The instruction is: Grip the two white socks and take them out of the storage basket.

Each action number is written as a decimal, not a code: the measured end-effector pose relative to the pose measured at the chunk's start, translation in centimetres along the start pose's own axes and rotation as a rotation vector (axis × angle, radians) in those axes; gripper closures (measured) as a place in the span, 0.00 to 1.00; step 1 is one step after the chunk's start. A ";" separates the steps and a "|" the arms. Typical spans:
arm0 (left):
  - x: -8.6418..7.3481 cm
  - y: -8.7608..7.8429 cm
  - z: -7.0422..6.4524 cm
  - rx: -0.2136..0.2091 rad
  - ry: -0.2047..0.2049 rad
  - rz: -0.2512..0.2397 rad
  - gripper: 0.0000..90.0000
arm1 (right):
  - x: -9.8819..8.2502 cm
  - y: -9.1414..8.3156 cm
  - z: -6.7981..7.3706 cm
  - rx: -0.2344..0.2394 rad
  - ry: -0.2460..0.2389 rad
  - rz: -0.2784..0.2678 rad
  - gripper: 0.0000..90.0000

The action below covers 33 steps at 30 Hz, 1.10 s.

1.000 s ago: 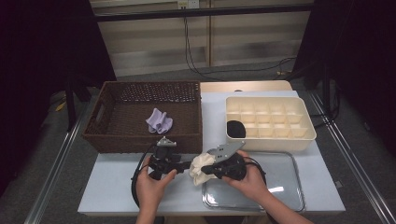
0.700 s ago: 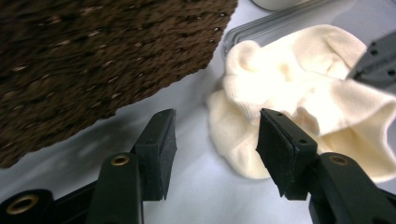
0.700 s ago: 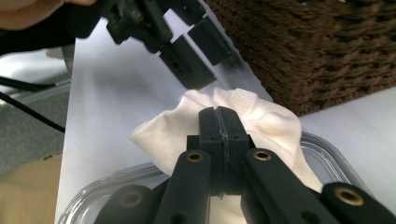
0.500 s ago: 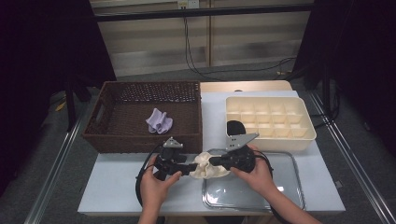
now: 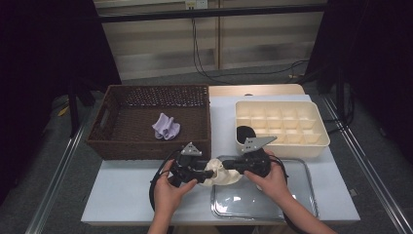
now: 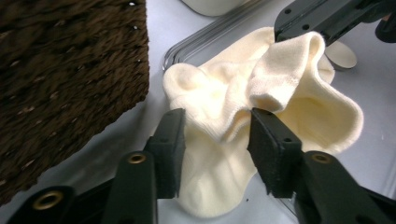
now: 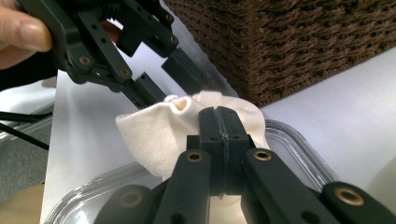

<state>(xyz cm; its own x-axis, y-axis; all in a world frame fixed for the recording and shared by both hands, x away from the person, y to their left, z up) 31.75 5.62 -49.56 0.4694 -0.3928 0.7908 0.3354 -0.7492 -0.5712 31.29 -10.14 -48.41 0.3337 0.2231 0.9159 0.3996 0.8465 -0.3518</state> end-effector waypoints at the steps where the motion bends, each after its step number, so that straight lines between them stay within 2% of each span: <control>1: 0.0 0.1 0.0 0.014 0.003 0.014 0.76 | 0.0 -0.1 -0.1 -0.006 0.001 0.000 1.00; 2: 0.1 0.1 0.0 0.014 0.005 0.021 0.76 | 0.0 -0.1 -0.1 -0.006 0.001 0.000 1.00; 3: 0.1 0.1 -0.1 0.006 0.008 0.036 0.85 | 0.0 -0.2 -0.1 -0.007 0.006 -0.007 1.00; 4: 0.3 0.1 -0.2 0.002 0.002 0.039 0.85 | 0.0 -0.2 -0.1 -0.007 0.006 -0.007 1.00; 5: 0.4 -0.1 -0.4 -0.007 -0.004 0.053 0.93 | 0.0 -0.3 0.0 -0.007 0.008 -0.006 1.00; 8: 0.5 -0.3 -0.6 -0.010 -0.013 0.062 0.98 | 0.1 -0.4 0.1 -0.007 0.009 -0.006 1.00; 18: 0.8 -1.5 -1.6 -0.043 -0.052 0.049 0.98 | 0.8 -1.0 0.9 0.018 0.013 -0.011 1.00; 21: 0.6 -1.5 -1.3 -0.031 -0.062 0.047 0.98 | 0.8 -0.9 0.8 0.016 0.022 -0.009 1.00; 24: 0.1 -1.2 -0.5 -0.021 -0.091 0.046 0.98 | 0.3 -0.2 -0.2 0.002 0.052 -0.010 1.00; 26: -0.1 -1.0 -0.2 -0.009 -0.086 0.054 0.98 | 0.3 0.0 -0.3 0.006 0.061 -0.015 1.00; 27: -0.3 -0.9 0.0 0.008 -0.088 0.059 0.98 | 0.1 0.3 -0.6 -0.003 0.061 -0.012 1.00; 30: -0.5 -0.7 0.4 0.011 -0.101 0.068 0.98 | -0.1 1.1 -1.0 -0.022 0.057 -0.006 0.99; 33: -0.9 -0.7 0.8 0.013 -0.116 0.072 0.98 | -0.3 1.5 -1.5 -0.069 0.034 0.002 0.93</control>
Point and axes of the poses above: each handheld gripper's, and its own axes: y roughly forward along the jaws, x roughly out of its top, z roughly to its left, the point moved 6 cm from there along y, roughly forward along the jaws, and after that the axes turned 11 degrees about -z, right-handed, at the moved point
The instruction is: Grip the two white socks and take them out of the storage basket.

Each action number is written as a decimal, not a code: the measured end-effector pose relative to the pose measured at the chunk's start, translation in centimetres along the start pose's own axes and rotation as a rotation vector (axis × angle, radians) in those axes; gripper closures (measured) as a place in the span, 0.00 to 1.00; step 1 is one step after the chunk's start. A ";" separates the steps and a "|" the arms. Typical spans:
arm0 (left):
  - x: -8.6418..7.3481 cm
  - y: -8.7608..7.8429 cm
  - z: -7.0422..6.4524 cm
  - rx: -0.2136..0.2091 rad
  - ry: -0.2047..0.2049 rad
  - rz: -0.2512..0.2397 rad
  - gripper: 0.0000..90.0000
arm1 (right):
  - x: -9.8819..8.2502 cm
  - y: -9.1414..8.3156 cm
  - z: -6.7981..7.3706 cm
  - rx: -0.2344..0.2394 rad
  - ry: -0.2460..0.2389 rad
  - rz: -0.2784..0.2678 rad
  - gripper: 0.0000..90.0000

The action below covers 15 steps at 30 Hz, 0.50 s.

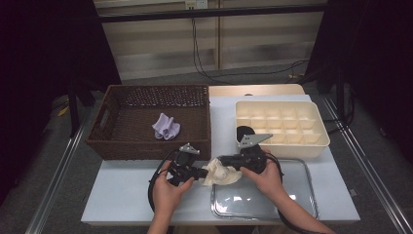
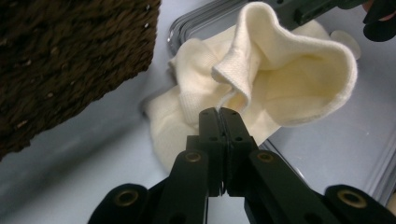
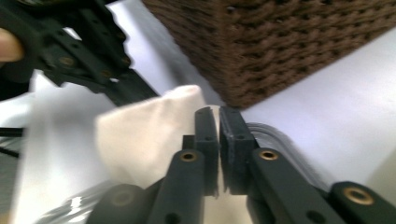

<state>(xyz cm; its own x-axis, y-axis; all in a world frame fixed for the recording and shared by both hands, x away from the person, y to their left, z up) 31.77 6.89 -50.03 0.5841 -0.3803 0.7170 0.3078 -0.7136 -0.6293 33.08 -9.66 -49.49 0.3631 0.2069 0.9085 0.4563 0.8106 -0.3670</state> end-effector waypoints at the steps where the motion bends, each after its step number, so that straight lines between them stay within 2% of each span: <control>1: -0.1 0.0 0.1 0.006 -0.005 -0.005 0.98 | 0.0 0.0 -0.1 0.003 0.001 -0.005 0.93; 3: -0.1 -0.1 0.2 0.012 -0.015 -0.012 0.98 | 0.0 -0.3 -0.2 -0.005 0.008 -0.011 0.90; 4: -0.1 -0.2 0.3 0.016 -0.008 -0.007 0.98 | 0.0 -0.7 -0.3 -0.011 0.005 -0.020 0.87; 7: -0.1 -0.2 0.4 0.016 -0.011 -0.007 0.98 | 0.0 -1.3 -0.2 -0.005 -0.007 -0.027 0.86; 12: -0.3 0.1 0.4 0.029 -0.022 -0.004 0.98 | 0.1 -2.5 1.5 0.062 -0.036 -0.041 0.80; 15: -0.3 0.0 0.4 0.028 -0.020 -0.001 0.98 | -0.3 -2.4 3.1 0.121 -0.044 -0.023 0.69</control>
Point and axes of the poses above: each handheld gripper's, and its own axes: y roughly forward along the jaws, x roughly out of its top, z roughly to its left, the point moved 6 cm from there along y, roughly forward along the jaws, and after that the axes turned 11 degrees about -z, right-handed, at the moved point
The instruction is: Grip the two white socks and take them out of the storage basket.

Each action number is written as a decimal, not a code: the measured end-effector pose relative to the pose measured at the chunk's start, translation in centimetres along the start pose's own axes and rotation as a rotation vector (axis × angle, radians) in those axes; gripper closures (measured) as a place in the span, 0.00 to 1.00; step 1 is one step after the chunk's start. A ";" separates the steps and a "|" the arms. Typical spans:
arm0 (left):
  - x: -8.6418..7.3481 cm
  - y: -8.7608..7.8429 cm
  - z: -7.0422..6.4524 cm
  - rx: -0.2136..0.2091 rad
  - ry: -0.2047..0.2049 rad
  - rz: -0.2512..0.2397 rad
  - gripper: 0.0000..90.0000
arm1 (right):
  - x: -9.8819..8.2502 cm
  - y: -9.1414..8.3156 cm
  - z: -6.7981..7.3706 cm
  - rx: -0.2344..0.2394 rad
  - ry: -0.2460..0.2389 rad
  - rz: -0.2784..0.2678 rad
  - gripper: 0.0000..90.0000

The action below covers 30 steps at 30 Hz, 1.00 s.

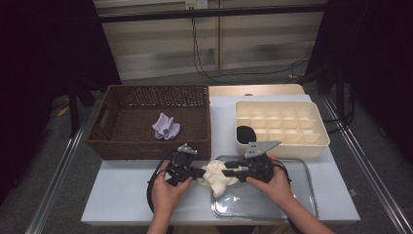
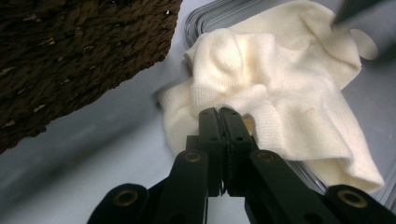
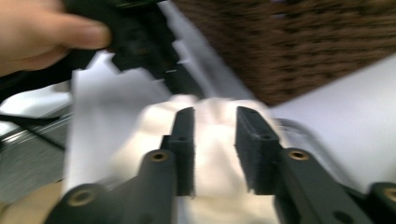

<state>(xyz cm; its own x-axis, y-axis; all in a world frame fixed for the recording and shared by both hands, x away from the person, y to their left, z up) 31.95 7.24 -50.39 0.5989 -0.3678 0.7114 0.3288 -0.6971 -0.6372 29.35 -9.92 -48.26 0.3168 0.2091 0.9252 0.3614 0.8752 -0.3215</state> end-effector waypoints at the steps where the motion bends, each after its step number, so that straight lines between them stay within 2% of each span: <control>1: 0.0 0.0 0.0 0.000 -0.003 -0.004 0.98 | -0.2 0.2 0.5 0.009 -0.011 0.009 0.66; 2: 0.0 0.0 0.0 -0.004 -0.003 0.002 0.98 | -0.4 0.5 0.8 0.013 -0.021 0.018 0.63; 4: -0.1 0.0 0.0 -0.003 -0.003 0.002 0.98 | -0.7 1.0 1.4 0.010 -0.023 0.037 0.50; 5: -0.1 0.0 0.0 -0.001 -0.008 0.000 0.98 | -0.9 1.7 1.8 -0.002 -0.047 0.049 0.45; 8: -0.1 -0.1 0.0 -0.003 -0.015 -0.005 0.98 | -1.2 2.3 1.9 -0.016 -0.079 0.077 0.40; 10: -0.1 -0.1 0.0 -0.005 -0.016 -0.005 0.98 | -1.7 2.9 1.8 -0.040 -0.106 0.111 0.44; 11: -0.1 -0.1 0.0 -0.012 -0.012 0.000 0.98 | -2.0 3.1 1.7 -0.047 -0.123 0.129 0.59; 12: -0.1 -0.1 0.0 -0.012 -0.012 0.000 0.98 | -2.0 3.1 1.7 -0.047 -0.123 0.129 0.59; 15: -0.1 -0.2 0.1 -0.010 -0.013 -0.001 0.98 | -2.2 3.2 1.8 -0.013 -0.116 0.136 0.91; 17: -0.1 -0.3 0.1 -0.005 -0.016 -0.004 0.98 | -2.0 3.0 1.8 0.002 -0.095 0.132 0.99; 18: 0.0 -0.3 0.1 -0.004 -0.016 -0.005 0.98 | -1.6 2.8 1.7 0.008 -0.077 0.123 1.00; 22: 0.0 -0.5 0.0 -0.005 -0.014 -0.007 0.98 | -0.9 2.3 1.6 0.010 -0.066 0.106 1.00; 24: 0.0 -0.6 0.0 -0.005 -0.016 -0.006 0.98 | -0.5 2.0 1.7 0.028 -0.038 0.089 1.00; 29: -0.1 -0.6 0.0 -0.007 -0.018 -0.005 0.98 | -0.2 1.8 1.9 0.021 -0.042 0.082 1.00; 30: -0.1 -0.5 0.0 -0.010 -0.016 -0.002 0.98 | -0.4 1.9 1.9 0.015 -0.043 0.081 0.93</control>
Point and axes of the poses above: each handheld gripper's, and its own axes: y roughly forward along the jaws, x roughly out of its top, z roughly to its left, the point moved 6 cm from there along y, roughly forward along the jaws, and after that the axes turned 11 degrees about -z, right-handed, at the moved point
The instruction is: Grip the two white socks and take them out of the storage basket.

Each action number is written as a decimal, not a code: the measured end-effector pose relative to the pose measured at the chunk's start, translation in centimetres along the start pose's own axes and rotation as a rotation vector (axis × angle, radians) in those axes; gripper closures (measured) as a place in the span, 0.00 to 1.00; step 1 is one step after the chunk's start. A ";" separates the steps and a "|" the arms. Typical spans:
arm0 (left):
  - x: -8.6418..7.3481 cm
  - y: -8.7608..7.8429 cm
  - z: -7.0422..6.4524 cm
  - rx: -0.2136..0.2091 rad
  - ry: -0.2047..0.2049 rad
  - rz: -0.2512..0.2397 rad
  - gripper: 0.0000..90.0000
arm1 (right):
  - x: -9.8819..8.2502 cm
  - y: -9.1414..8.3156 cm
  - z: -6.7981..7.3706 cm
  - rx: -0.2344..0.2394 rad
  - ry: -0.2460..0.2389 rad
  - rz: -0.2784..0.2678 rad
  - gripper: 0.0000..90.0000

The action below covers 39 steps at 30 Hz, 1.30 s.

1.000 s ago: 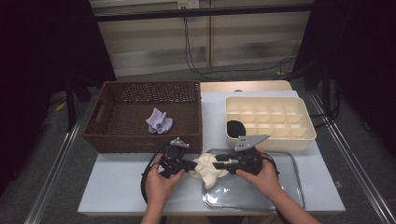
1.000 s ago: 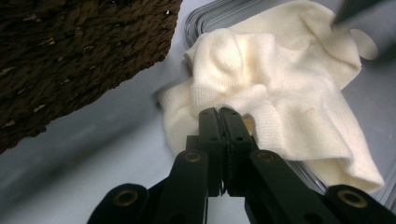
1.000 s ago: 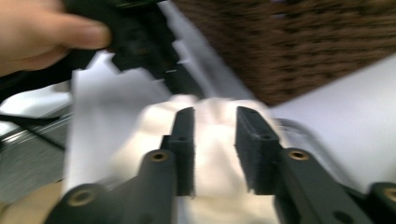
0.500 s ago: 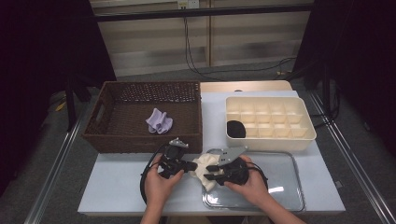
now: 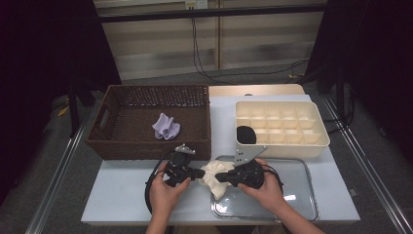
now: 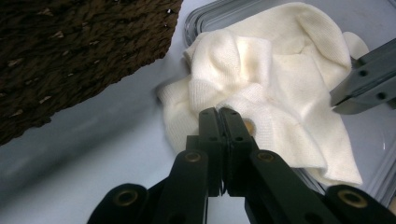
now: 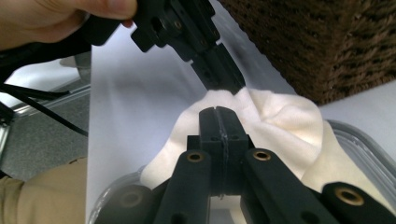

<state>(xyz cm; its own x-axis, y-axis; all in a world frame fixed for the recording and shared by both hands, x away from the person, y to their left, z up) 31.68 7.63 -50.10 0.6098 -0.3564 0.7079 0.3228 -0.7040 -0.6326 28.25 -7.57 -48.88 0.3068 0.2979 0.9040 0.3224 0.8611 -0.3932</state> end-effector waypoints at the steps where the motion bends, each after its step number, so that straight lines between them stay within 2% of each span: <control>1: 0.0 0.1 0.0 0.003 0.000 -0.002 0.98 | -0.2 0.2 0.0 -0.002 0.001 -0.005 0.85; 4: 0.0 0.1 0.0 0.000 -0.001 -0.004 0.98 | -0.7 0.8 0.1 -0.008 0.002 0.004 0.75; 5: 0.0 0.1 0.0 -0.001 -0.002 -0.002 0.98 | -1.1 1.2 0.3 -0.001 -0.001 0.021 0.70; 6: 0.0 0.1 0.0 -0.002 -0.005 -0.003 0.98 | -1.1 1.2 0.3 -0.001 -0.001 0.021 0.70; 10: -0.1 0.2 0.1 -0.005 -0.006 0.003 0.98 | -2.0 2.0 0.6 -0.013 -0.064 0.081 0.63; 13: -0.2 0.2 0.1 -0.002 -0.007 0.003 0.98 | -2.3 2.2 0.7 -0.018 -0.085 0.077 0.63; 14: -0.2 0.2 0.2 0.000 -0.007 0.003 0.97 | -2.3 2.1 0.7 -0.021 -0.089 0.081 0.65; 15: -0.2 0.2 0.2 0.000 -0.008 0.003 0.97 | -2.3 2.1 0.9 -0.019 -0.102 0.086 0.77; 16: -0.2 0.3 0.1 0.004 -0.013 -0.001 0.97 | -2.3 2.1 0.9 -0.019 -0.102 0.086 0.77; 17: -0.2 0.4 0.1 0.001 -0.018 -0.002 0.97 | -2.3 2.1 1.0 -0.011 -0.103 0.090 0.86; 19: -0.3 0.4 0.1 0.002 -0.018 0.001 0.97 | -2.3 2.1 1.0 0.002 -0.094 0.091 0.94; 21: -0.3 0.3 0.1 -0.001 -0.011 0.006 0.97 | -2.3 2.1 0.8 0.010 -0.059 0.092 0.97; 26: -0.3 0.2 0.2 0.001 -0.013 0.005 0.97 | -2.0 1.9 0.9 0.013 -0.043 0.086 0.98; 32: -0.2 -0.2 0.2 -0.007 -0.026 -0.003 0.98 | 0.0 0.6 0.8 0.033 0.011 -0.003 0.98; 34: -0.2 -0.3 0.1 -0.008 -0.028 -0.001 0.99 | 0.7 0.1 0.4 0.019 0.026 -0.037 0.98; 35: -0.2 -0.3 -0.1 -0.013 -0.032 -0.002 0.99 | 1.4 -0.5 -0.1 0.005 0.033 -0.070 0.98; 39: 0.0 -0.4 -0.4 -0.023 -0.027 -0.002 0.99 | 2.2 -1.1 -0.9 -0.020 0.066 -0.111 0.98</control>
<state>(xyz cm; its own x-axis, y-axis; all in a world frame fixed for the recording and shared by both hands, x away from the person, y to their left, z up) 31.25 7.65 -49.76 0.6286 -0.3390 0.7000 0.3069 -0.7189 -0.6237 29.40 -8.23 -46.65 0.3261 0.1732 0.9293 0.3755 0.8784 -0.2955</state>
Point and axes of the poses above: each handheld gripper's, and its own axes: y roughly forward along the jaws, x roughly out of its top, z roughly to its left, the point moved 6 cm from there along y, roughly forward along the jaws, and after that the axes turned 11 degrees about -z, right-handed, at the moved point
